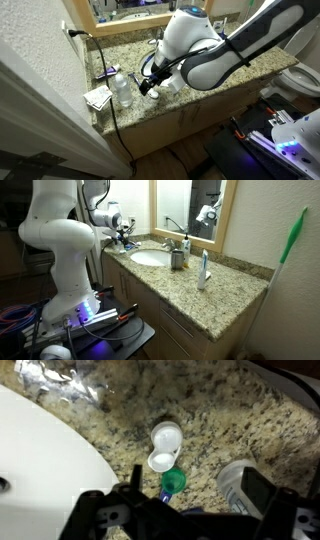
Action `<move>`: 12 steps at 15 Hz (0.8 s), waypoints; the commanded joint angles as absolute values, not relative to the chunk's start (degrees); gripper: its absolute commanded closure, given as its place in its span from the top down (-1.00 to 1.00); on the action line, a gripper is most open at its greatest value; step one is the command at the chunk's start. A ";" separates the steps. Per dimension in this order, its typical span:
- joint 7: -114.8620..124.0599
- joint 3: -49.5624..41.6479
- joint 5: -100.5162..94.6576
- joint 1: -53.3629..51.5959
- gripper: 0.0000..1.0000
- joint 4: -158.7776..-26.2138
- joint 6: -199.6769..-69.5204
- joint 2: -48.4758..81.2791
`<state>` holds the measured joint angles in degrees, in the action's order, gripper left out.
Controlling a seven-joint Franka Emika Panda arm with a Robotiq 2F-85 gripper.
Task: Pick up the white object
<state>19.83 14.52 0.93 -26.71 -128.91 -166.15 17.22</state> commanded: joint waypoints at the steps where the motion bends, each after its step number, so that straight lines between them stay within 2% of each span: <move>1: 18.74 14.99 1.59 -25.90 1.00 -129.31 -165.88 16.19; 3: 18.12 15.23 1.75 -25.07 1.00 -129.98 -165.61 14.87; 7: 15.06 19.24 8.84 -22.54 1.00 -127.73 -165.01 20.35; 12: 16.85 17.69 8.47 -24.13 1.00 -128.83 -165.74 21.07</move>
